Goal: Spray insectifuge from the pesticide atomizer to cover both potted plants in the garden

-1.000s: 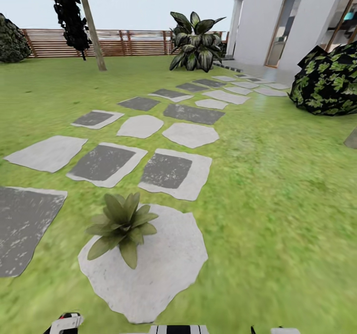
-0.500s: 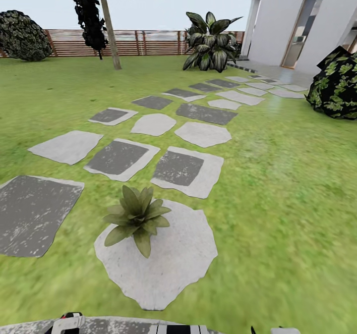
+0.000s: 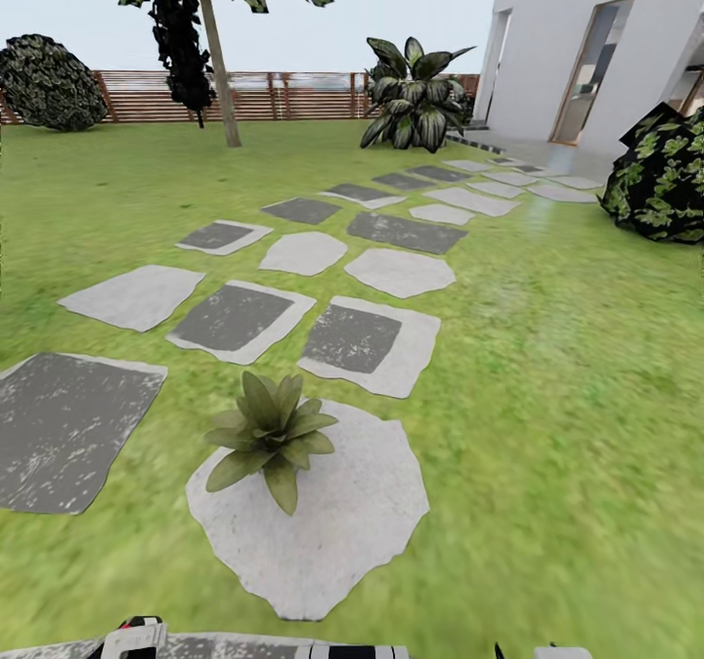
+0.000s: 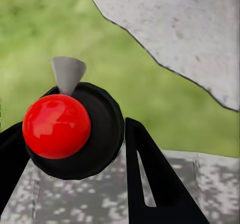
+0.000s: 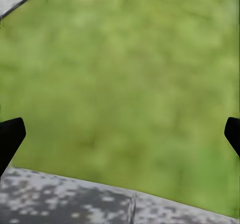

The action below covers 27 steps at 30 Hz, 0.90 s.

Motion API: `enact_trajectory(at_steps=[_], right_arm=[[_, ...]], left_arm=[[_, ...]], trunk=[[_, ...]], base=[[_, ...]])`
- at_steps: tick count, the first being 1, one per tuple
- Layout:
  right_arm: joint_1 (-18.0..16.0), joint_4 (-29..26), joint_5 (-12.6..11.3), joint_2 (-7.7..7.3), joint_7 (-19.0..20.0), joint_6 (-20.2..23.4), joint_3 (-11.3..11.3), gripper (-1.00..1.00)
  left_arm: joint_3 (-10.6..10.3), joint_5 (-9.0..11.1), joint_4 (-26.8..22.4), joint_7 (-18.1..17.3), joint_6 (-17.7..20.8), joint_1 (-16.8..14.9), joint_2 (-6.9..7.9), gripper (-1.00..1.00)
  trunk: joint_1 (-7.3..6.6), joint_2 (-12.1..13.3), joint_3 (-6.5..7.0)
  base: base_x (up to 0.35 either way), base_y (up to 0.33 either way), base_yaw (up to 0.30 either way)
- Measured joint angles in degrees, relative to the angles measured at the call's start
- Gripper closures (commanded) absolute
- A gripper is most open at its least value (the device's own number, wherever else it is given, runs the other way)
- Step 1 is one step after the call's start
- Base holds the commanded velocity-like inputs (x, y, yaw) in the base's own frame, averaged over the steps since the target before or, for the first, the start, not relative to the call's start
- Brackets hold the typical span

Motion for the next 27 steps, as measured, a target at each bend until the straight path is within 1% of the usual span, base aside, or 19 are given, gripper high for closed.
enact_trajectory(at_steps=[18, 22, 27], right_arm=[[0.0, 0.0, 0.2, 0.0, 0.4, 0.0, 0.0, -1.0], [0.0, -0.1, 0.1, 0.09, 0.2, -0.1, 0.1, -1.0], [0.0, -0.1, 0.1, 0.09, 0.2, -0.1, 0.1, -1.0]], left_arm=[[0.0, 0.1, 0.0, 0.2, 0.1, 0.0, 0.0, 1.0], [0.0, 0.0, 0.0, 0.2, 0.1, 0.0, -0.01, 1.0], [0.0, 0.0, 0.0, 0.2, 0.1, 0.0, -0.01, 1.0]], trunk=[[-0.46, 0.2, 3.99], [-0.57, 0.3, 4.85], [-1.66, 2.3, 5.66]], base=[[0.0, 0.0, 0.001], [0.0, 0.0, 0.222], [0.0, 0.0, 0.27]])
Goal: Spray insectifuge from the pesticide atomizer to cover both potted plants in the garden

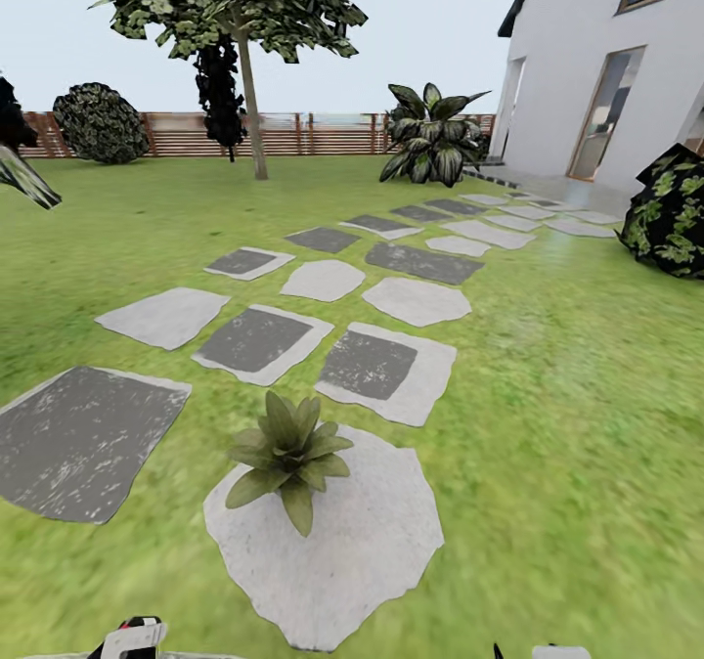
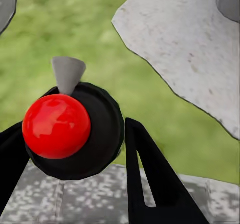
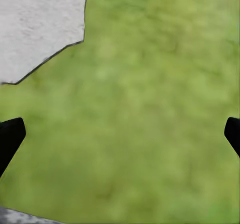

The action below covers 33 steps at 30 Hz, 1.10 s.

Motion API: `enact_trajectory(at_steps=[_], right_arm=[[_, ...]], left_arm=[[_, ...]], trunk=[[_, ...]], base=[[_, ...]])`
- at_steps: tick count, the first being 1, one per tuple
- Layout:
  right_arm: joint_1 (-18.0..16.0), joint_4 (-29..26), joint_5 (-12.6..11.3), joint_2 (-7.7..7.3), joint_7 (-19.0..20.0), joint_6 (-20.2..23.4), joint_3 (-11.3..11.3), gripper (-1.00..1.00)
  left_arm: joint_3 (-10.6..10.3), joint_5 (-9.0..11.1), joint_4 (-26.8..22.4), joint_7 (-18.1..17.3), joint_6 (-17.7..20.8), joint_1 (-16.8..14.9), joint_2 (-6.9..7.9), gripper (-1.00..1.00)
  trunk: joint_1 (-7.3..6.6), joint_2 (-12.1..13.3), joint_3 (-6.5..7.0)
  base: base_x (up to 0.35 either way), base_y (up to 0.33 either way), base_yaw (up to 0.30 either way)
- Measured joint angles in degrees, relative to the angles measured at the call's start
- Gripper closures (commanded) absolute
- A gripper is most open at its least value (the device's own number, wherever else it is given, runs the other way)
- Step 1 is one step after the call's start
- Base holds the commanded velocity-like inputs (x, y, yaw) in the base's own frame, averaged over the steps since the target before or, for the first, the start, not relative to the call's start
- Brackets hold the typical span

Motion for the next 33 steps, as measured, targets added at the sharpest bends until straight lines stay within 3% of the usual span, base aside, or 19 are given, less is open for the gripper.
enact_trajectory(at_steps=[19, 33], right_arm=[[0.0, 0.1, 0.0, 0.0, 0.0, 0.0, 0.0, -1.0], [0.0, 0.0, 0.2, -0.06, 0.2, 0.0, 0.1, -1.0]], left_arm=[[0.0, 0.0, 0.0, 0.1, 0.0, 0.0, 0.0, 1.0], [0.0, 0.0, 0.0, 0.2, 0.0, 0.0, -0.03, 1.0]], trunk=[[-4.17, 7.6, 3.02], [-7.04, 12.8, 5.32]], base=[[0.0, 0.0, 0.27], [0.0, 0.0, 0.02]])
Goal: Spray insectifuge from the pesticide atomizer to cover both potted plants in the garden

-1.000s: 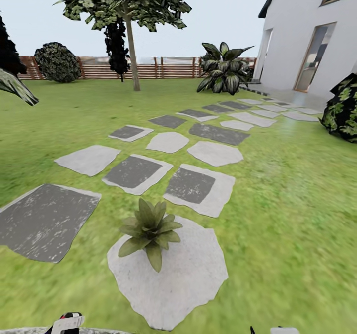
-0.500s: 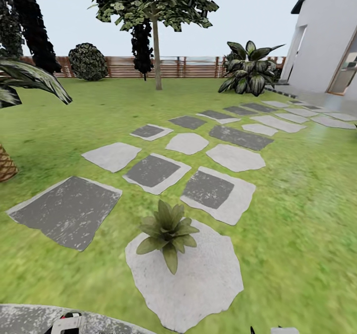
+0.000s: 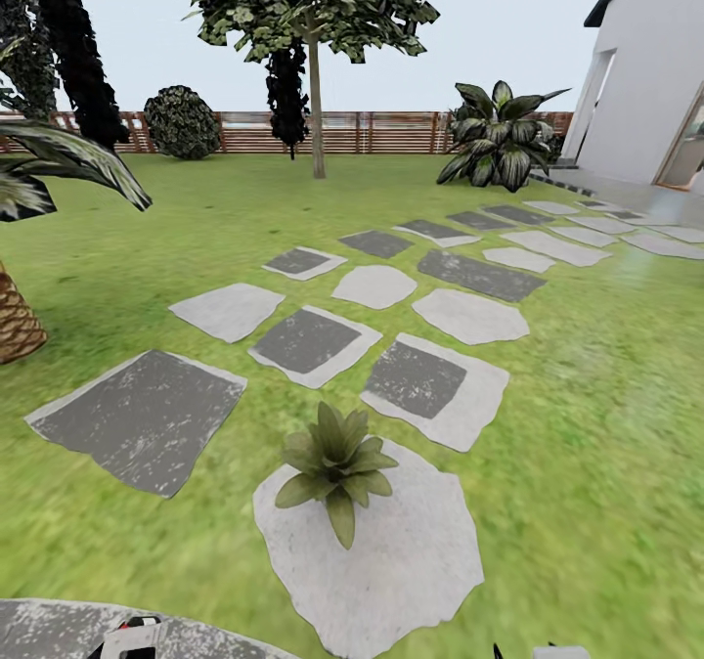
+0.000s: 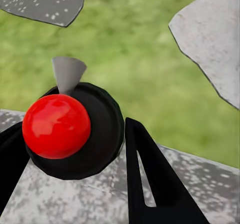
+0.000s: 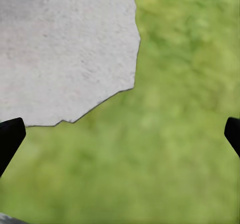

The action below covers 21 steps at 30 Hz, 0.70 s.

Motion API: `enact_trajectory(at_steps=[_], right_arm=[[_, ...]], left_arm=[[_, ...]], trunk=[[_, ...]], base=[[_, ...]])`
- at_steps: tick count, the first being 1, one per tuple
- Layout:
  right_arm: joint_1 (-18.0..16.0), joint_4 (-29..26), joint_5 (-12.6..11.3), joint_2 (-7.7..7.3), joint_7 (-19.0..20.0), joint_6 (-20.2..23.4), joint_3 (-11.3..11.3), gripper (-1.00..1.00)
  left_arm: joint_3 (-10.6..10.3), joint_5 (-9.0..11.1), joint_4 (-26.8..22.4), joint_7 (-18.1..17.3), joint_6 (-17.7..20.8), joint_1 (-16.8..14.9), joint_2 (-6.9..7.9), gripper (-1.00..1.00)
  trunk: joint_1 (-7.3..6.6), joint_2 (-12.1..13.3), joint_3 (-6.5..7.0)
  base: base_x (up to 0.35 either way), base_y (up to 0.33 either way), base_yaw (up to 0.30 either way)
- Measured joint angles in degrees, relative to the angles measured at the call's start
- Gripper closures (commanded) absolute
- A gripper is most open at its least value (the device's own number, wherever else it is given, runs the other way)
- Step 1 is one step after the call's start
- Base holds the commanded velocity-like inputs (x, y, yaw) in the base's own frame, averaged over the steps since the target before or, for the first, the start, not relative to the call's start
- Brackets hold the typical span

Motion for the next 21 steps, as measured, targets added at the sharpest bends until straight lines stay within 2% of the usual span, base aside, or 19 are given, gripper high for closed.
enact_trajectory(at_steps=[7, 11, 14, 16, 18, 19, 21], right_arm=[[0.0, 1.6, 0.0, -0.32, -0.4, 0.0, 0.0, -1.0], [0.0, 2.0, 0.0, -0.14, -0.4, 0.0, 0.0, -1.0], [0.0, 1.9, 0.0, -0.22, 0.0, 0.0, 0.0, -1.0], [0.0, 1.7, 0.0, -0.54, 0.1, 0.1, 0.0, -1.0], [0.0, 1.1, 1.2, -0.91, 0.3, 0.1, 0.9, -1.0], [0.0, 0.5, 2.7, -1.22, 0.4, 0.1, 2.0, -1.0], [0.0, -1.1, 8.4, -1.88, 0.4, 0.1, 5.0, -1.0]], left_arm=[[-0.5, 0.1, -1.0, -0.8, 0.0, -0.2, -0.47, 1.0], [-1.7, -3.1, -0.7, -8.7, 0.3, -0.8, 0.26, 1.0], [-1.9, -6.5, -0.8, -14.3, 0.7, -1.0, 0.95, 1.0], [-1.9, -9.7, -0.9, -17.0, 1.4, -1.2, 1.85, 1.0], [-2.0, -15.2, -1.2, -22.0, 3.5, -2.2, 2.52, 1.0], [-2.0, -17.5, -1.5, -24.9, 4.9, -2.9, 2.64, 1.0], [-1.9, -21.7, -2.3, -31.4, 8.2, -4.4, 2.64, 1.0]], trunk=[[0.0, 0.0, 0.0], [0.0, 0.0, 0.0], [0.0, 0.0, 0.0], [0.0, 0.0, 0.0], [0.0, 0.0, 0.0], [0.0, 0.0, 0.0], [0.0, 0.0, 0.01]], base=[[0.0, 0.0, 0.0], [0.0, 0.0, 0.0], [0.0, 0.0, 0.0], [0.0, 0.0, 0.0], [0.0, 0.0, 0.0], [0.0, 0.0, 0.0], [0.0, 0.0, 0.0]])
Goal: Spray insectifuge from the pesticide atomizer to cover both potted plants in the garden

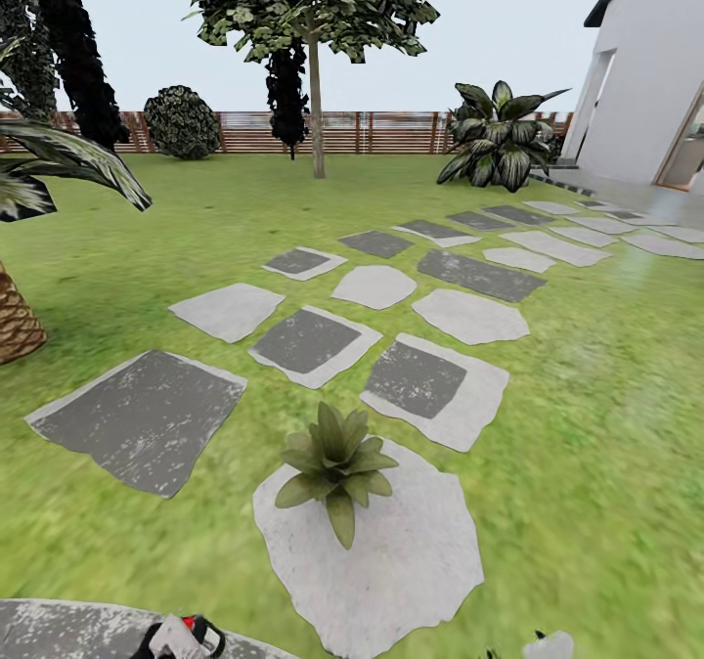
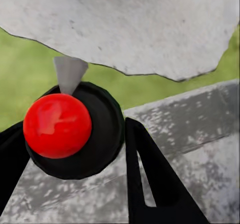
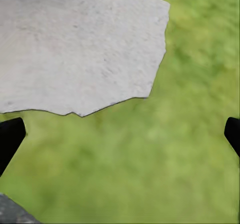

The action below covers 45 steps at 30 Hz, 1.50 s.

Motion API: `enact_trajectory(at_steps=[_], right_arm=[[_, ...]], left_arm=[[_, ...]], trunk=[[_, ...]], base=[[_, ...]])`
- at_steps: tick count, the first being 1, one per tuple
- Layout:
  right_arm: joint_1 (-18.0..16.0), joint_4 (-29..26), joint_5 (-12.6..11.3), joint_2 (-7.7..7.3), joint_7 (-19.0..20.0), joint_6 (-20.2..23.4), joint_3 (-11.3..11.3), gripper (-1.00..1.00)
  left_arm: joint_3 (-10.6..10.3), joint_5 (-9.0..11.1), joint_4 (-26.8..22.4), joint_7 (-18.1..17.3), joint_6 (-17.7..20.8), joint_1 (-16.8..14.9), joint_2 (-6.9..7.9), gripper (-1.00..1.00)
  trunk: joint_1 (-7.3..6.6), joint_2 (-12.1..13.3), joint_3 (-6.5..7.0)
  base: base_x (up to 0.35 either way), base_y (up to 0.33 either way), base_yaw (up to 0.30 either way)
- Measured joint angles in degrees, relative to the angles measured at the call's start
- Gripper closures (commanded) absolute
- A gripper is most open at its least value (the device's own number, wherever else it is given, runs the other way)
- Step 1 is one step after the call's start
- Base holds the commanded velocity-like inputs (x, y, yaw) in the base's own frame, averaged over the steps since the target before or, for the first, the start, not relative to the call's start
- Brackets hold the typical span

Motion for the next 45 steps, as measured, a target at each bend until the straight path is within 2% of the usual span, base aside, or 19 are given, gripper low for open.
enact_trajectory(at_steps=[3, 5, 6, 7, 8, 9, 10, 11, 12, 13, 15, 18, 21, 25, 33, 34, 38, 44, 45], right_arm=[[0.0, -1.5, 9.7, -0.41, 0.0, 0.1, 4.4, -1.0], [-0.1, -2.7, 15.1, -0.38, 0.2, 0.2, 5.7, -1.0], [-0.1, -4.5, 18.5, -0.18, 1.8, 0.3, 6.3, -1.0], [-0.1, -6.0, 20.3, -0.04, 4.2, 0.4, 6.4, -1.0], [-0.2, -13.3, 23.1, 0.19, 21.6, 4.5, 6.5, -1.0], [-0.3, -16.4, 23.2, 0.2, 28.1, 6.1, 6.4, -1.0], [-0.4, -19.5, 23.2, 0.21, 31.7, 8.1, 6.4, -1.0], [-0.4, -24.6, 23.2, 0.22, 35.4, 11.0, 6.4, -1.0], [-0.5, -28.7, 23.3, 0.22, 39.0, 13.4, 6.4, -1.0], [-0.5, -30.5, 23.3, 0.24, 40.6, 13.9, 6.4, -1.0], [-0.5, -33.7, 23.3, 0.29, 43.7, 14.3, 6.4, -1.0], [-0.5, -36.4, 23.2, 0.3, 46.4, 14.4, 6.4, -1.0], [-0.5, -37.7, 23.1, 0.3, 46.9, 14.5, 6.4, -1.0], [-1.8, -37.9, 23.0, 1.59, 47.3, 15.0, 6.4, -1.0], [-2.8, -37.3, 23.0, 4.18, 46.8, 14.0, 6.4, -1.0], [-2.8, -37.3, 22.9, 4.51, 46.9, 14.1, 6.4, 1.0], [-2.9, -37.4, 22.8, 5.8, 47.1, 14.2, 6.4, 1.0], [-2.9, -37.6, 22.8, 6.3, 47.1, 14.2, 6.4, 1.0], [-2.9, -37.6, 22.8, 6.57, 47.1, 14.2, 6.4, 1.0]], left_arm=[[0.0, -4.1, -1.4, -9.3, 4.6, -2.5, -0.2, 1.0], [0.0, -6.2, -2.1, -14.6, 6.2, -4.6, -0.37, 1.0], [0.0, -8.4, -2.4, -18.3, 7.0, -6.3, -0.6, 1.0], [-0.1, -10.4, -2.5, -20.5, 7.3, -7.4, -0.81, 1.0], [-0.1, -21.8, -2.4, -24.7, 7.8, -10.9, -2.29, 1.0], [0.0, -24.1, -2.5, -25.1, 7.9, -11.9, -2.74, 1.0], [0.0, -26.7, -2.5, -25.3, 7.9, -12.7, -3.64, 1.0], [-0.1, -31.4, -2.5, -25.6, 8.1, -13.8, -5.1, 1.0], [0.0, -36.7, -2.5, -28.0, 9.2, -15.5, -6.37, 1.0], [0.0, -38.2, -2.6, -29.5, 9.7, -16.1, -6.75, 1.0], [0.0, -39.2, -3.5, -30.9, 10.1, -16.7, -7.13, 1.0], [0.0, -39.6, -5.5, -31.6, 10.2, -16.8, -7.66, 1.0], [0.0, -39.7, -6.1, -32.4, 10.2, -16.9, -8.17, 1.0], [-0.9, -39.1, -6.2, -32.1, 8.9, -16.7, -9.49, 1.0], [-0.3, -38.9, -6.3, -32.0, 6.8, -17.2, -11.87, 1.0], [-0.3, -38.9, -6.4, -32.0, 6.7, -17.3, -12.18, 1.0], [-0.3, -39.2, -6.4, -31.8, 6.2, -17.5, -13.48, 1.0], [-0.4, -39.4, -6.4, -31.8, 5.4, -17.5, -15.42, 1.0], [-0.4, -39.3, -6.4, -31.8, 5.4, -17.5, -16.29, 1.0]], trunk=[[0.0, 0.0, 0.0], [0.0, 0.0, 0.0], [0.0, 0.0, 0.01], [0.0, 0.0, 0.0], [0.01, 0.0, 0.01], [0.0, 0.0, 0.01], [0.0, 0.0, 0.01], [0.0, 0.0, 0.01], [0.0, 0.0, 0.01], [0.0, 0.0, 0.0], [0.0, 0.0, 0.0], [0.0, 0.0, 0.0], [0.0, 0.0, 0.0], [0.0, 0.0, 0.0], [0.0, 0.0, 0.0], [0.0, 0.0, 0.0], [0.0, 0.0, 0.0], [0.0, 0.0, 0.0], [0.0, 0.0, 0.0]], base=[[0.0, 0.0, 0.0], [0.0, 0.0, 0.0], [0.0, 0.0, 0.0], [0.0, 0.0, 0.0], [0.0, 0.0, 0.0], [0.0, 0.0, 0.0], [0.0, 0.0, 0.0], [0.0, 0.0, 0.0], [0.0, 0.0, 0.0], [0.0, 0.0, 0.0], [0.0, 0.0, 0.0], [0.0, 0.0, 0.0], [0.0, 0.0, 0.0], [0.0, 0.0, 0.0], [0.0, 0.0, 0.0], [0.0, 0.0, 0.0], [0.0, 0.0, 0.0], [0.0, 0.0, 0.0], [0.0, 0.0, 0.0]])
